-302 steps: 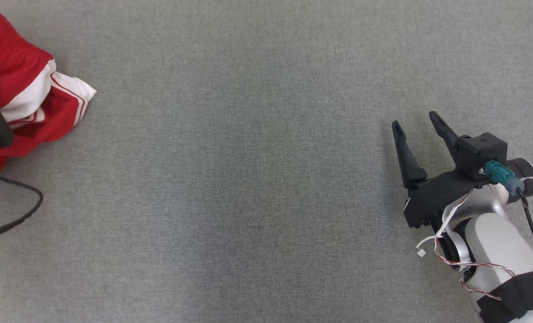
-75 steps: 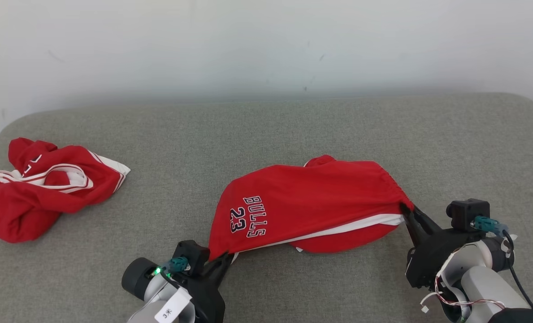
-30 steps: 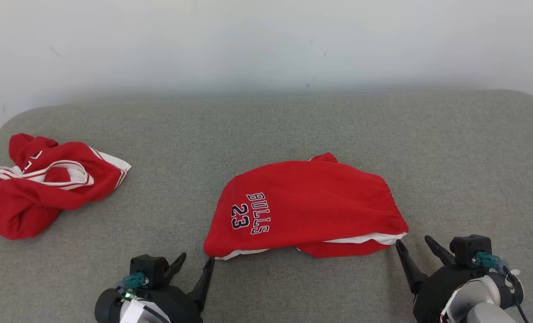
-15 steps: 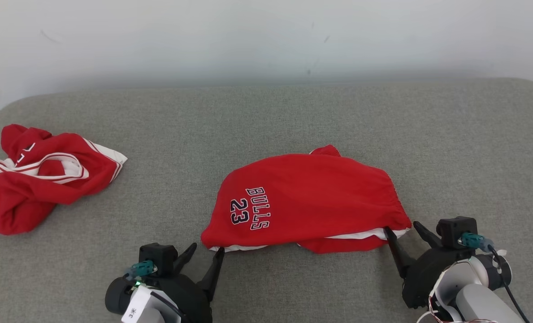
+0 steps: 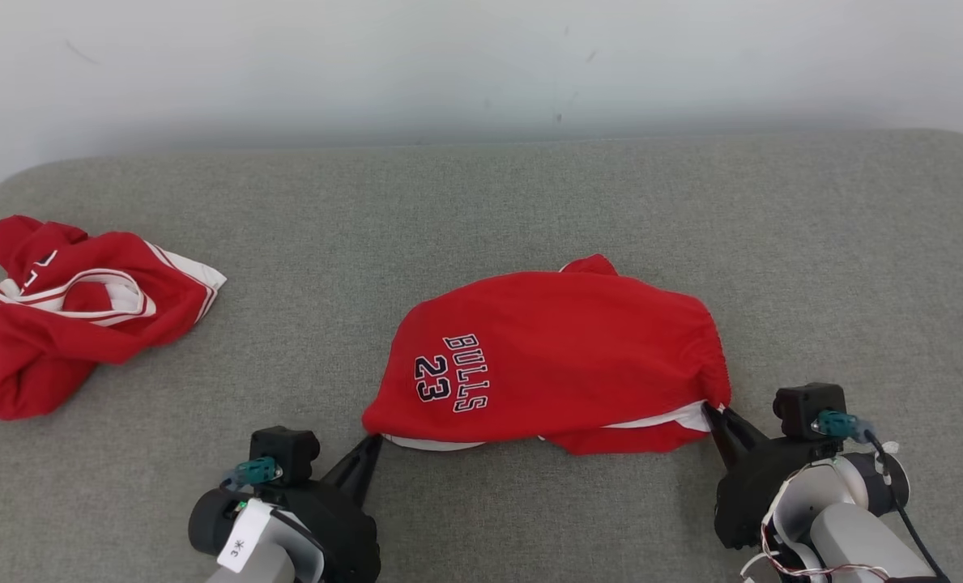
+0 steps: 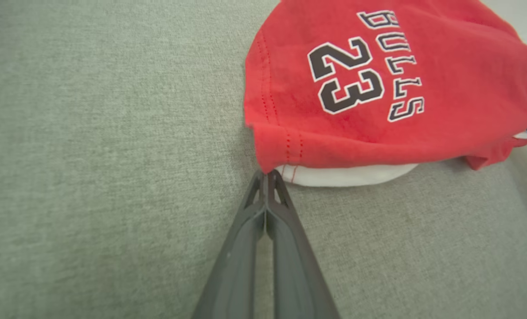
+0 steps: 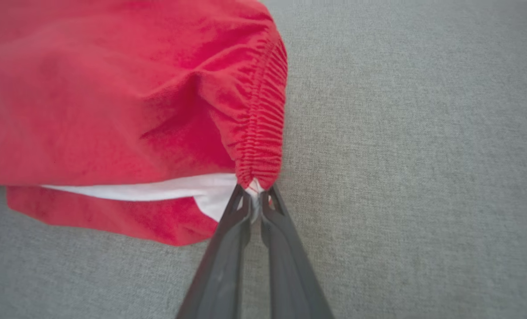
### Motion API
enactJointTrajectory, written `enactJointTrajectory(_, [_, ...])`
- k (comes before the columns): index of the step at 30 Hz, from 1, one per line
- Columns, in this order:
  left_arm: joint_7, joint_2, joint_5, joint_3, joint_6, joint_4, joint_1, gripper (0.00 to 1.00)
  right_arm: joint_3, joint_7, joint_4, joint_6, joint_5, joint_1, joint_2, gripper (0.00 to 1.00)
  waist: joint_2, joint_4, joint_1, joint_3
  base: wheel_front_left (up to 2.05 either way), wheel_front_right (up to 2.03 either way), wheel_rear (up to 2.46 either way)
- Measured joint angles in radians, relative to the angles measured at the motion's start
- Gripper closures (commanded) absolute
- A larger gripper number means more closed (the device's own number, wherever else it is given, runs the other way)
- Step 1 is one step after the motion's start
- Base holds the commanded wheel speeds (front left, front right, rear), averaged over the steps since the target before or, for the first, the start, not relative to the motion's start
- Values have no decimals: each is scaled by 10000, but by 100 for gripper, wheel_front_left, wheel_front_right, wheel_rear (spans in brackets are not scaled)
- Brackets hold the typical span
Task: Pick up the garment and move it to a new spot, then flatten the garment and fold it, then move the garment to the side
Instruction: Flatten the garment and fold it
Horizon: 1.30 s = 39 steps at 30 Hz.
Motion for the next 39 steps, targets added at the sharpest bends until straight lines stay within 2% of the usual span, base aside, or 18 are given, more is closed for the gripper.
enactJointTrajectory(4, [-65, 132, 2, 69, -8, -59, 0, 100, -372, -209, -61, 159, 410, 0, 105, 100, 0, 3, 0, -61, 0, 0, 0])
enactJointTrajectory(10, [-107, 686, 73, 201, -13, -531, 0, 100, -734, -391, -456, 374, 708, -2, -188, 100, 0, 52, 0, -231, 0, 0, 0])
enactJointTrajectory(15, [-125, 715, 173, 201, -4, -926, 22, 100, -752, -328, -656, 619, 886, 117, -391, 100, 0, 140, 0, -406, 0, 0, 0])
enactJointTrajectory(20, [-148, 761, 188, 113, -21, -1250, 258, 100, -428, 270, -917, 932, 1250, 305, -378, 100, -1, 208, -1, -534, 0, 0, 0])
enactJointTrajectory(24, [-56, 1030, 56, 115, -157, -1561, 105, 100, -73, 1108, -924, 1060, 1285, -113, -543, 100, 0, 189, -1, -482, 0, 0, 0])
enactJointTrajectory(28, [585, 1446, -407, 334, -184, -1801, -897, 100, 132, 2429, -844, 1189, 2013, -1723, -456, 100, 0, 100, 0, -271, 0, 0, 0])
enactJointTrajectory(29, [1078, 1712, -759, 510, -184, -1921, -1674, 100, 320, 3281, -780, 1195, 2393, -2612, -391, 100, 0, 44, 0, -100, 0, 0, 0])
enactJointTrajectory(33, [2196, 2107, -1843, 696, -186, -2454, -3473, 100, 291, 4752, -102, 1193, 2911, -4795, -98, 100, 1, -83, 1, 341, 0, 0, 0])
enactJointTrajectory(34, [2945, 2268, -1941, 888, -184, -2222, -5218, 100, -61, 5168, 481, 1187, 2903, -6929, -15, 100, 1, -189, 1, 718, 0, 0, 0])
enactJointTrajectory(36, [2940, 2286, -1919, 1300, -184, -1998, -6446, 100, -485, 4945, 736, 968, 2884, -8302, 40, 100, 1, -254, 2, 984, 0, 0, 0])
enactJointTrajectory(39, [2441, 2173, -1649, 1904, -184, -2021, -7996, 100, -1060, 3925, 867, 640, 2468, -9907, -86, 100, 1, -335, 1, 1399, 0, 0, 0])
